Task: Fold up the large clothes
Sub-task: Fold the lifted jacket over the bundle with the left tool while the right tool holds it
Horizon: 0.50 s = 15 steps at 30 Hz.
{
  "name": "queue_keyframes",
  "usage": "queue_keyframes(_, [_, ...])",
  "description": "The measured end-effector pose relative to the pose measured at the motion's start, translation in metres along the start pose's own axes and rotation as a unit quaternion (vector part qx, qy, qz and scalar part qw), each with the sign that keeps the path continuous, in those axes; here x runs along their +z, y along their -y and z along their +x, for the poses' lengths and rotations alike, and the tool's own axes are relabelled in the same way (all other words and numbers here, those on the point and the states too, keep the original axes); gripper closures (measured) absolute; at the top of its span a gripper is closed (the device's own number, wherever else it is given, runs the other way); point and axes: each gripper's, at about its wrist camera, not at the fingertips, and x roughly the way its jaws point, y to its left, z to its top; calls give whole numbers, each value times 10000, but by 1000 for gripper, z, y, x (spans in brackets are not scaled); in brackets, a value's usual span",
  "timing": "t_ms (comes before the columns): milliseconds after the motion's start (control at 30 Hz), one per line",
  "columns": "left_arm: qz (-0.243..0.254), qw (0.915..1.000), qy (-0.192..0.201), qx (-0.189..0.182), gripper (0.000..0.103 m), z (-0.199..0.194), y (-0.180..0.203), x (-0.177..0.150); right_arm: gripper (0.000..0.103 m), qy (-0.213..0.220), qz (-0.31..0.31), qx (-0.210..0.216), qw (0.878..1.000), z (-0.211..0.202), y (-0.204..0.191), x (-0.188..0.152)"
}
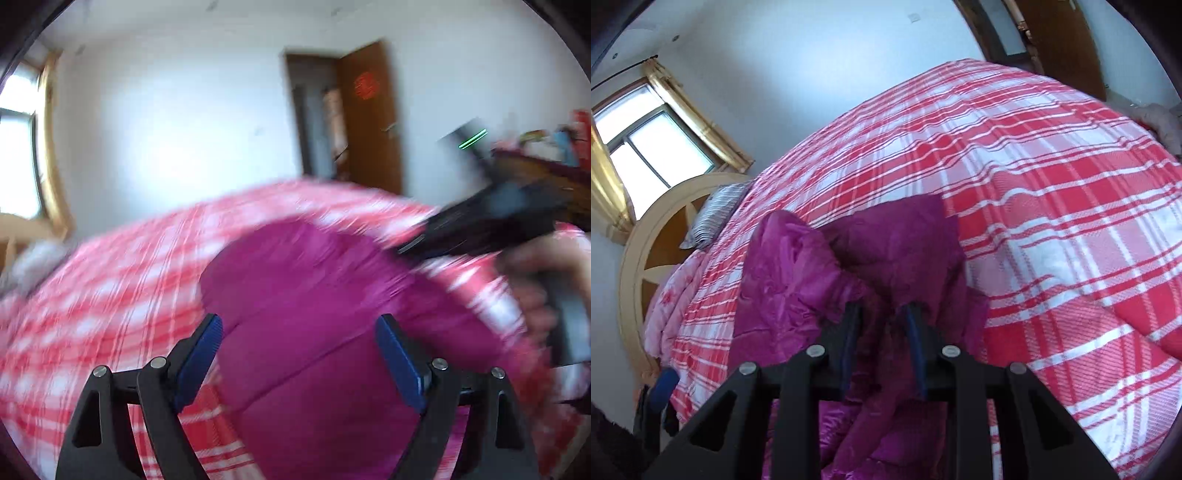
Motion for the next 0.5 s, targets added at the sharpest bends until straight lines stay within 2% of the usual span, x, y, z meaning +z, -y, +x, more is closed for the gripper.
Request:
queue_keyframes(67, [-394, 9984, -345, -195, 18, 21, -21, -13, 71, 221, 99, -337, 9991, -14, -4, 4])
queue_keyframes(133, [-891, 9947, -222, -460, 18, 26, -29, -20, 70, 614, 340, -300, 9971, -37, -15, 7])
queue_keyframes(167, [-976, 9939, -178, -475, 18, 27, -29, -19, 68, 765, 427, -146, 9960, -45, -22, 8])
queue_keyframes(233, [-881, 9949, -111, -489, 16, 24, -26, -23, 54, 1010, 562, 260, 9930, -56, -45, 7])
queue_keyframes(267, [-805, 9953, -82, -524, 15, 24, -25, -22, 49, 1058, 649, 529, 9909, -56, -56, 7])
queue_keyframes(300, [-767, 9953, -24, -583, 14, 23, -24, -24, 40, 1048, 790, 892, 9873, -53, -68, 7])
queue_keyframes(333, [-760, 9953, 4, -606, 13, 27, -19, -23, 37, 1007, 903, 1187, 9837, -48, -78, 8])
queue_keyframes(400, [-753, 9951, 47, -637, 13, 27, -15, -26, 37, 919, 942, 1651, 9775, -34, -93, 13])
queue_keyframes(500, [-916, 9934, 54, -686, 13, 25, -29, -29, 37, 897, 978, 2049, 9698, -5, -96, 20])
